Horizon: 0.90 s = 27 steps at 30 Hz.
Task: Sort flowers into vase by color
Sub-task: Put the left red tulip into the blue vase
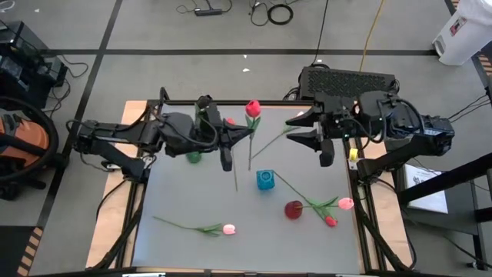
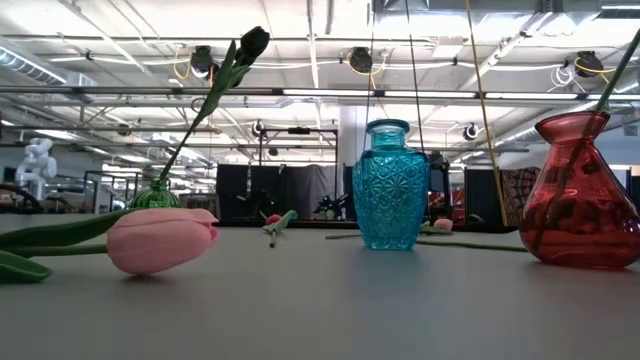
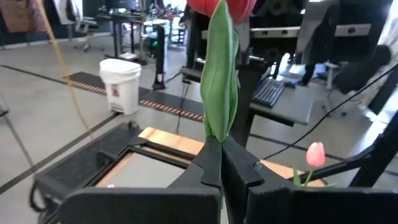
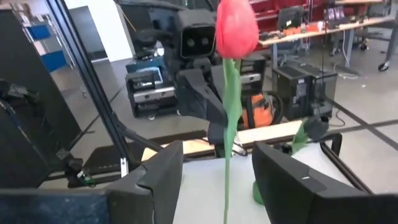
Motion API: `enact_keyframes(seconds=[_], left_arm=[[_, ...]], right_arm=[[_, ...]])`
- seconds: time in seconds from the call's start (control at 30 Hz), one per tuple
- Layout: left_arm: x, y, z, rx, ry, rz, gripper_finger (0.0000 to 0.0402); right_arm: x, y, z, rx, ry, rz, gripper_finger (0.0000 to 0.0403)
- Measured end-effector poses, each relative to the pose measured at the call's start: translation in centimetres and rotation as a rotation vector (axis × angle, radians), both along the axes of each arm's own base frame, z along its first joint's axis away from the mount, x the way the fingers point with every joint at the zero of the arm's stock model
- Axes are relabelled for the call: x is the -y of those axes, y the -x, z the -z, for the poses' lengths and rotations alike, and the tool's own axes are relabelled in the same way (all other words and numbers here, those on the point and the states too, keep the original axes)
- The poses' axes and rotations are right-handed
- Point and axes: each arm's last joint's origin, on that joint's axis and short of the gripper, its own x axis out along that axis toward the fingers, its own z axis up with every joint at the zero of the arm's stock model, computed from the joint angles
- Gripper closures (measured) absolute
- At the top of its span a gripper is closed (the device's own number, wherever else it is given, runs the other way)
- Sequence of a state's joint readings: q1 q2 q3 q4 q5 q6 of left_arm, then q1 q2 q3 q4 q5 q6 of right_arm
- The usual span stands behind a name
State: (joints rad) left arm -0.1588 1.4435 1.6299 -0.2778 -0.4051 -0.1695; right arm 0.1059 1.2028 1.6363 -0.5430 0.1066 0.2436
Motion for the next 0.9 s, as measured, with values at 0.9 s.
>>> enact_keyframes(seconds=[0.9], left_arm=[[0.2, -2.9, 0.8, 0.082, -0.005, 0.150, 0.0402]], right_arm=[[-0.1, -4.7, 1.0, 0.052, 0.015, 0.011, 0.0253]])
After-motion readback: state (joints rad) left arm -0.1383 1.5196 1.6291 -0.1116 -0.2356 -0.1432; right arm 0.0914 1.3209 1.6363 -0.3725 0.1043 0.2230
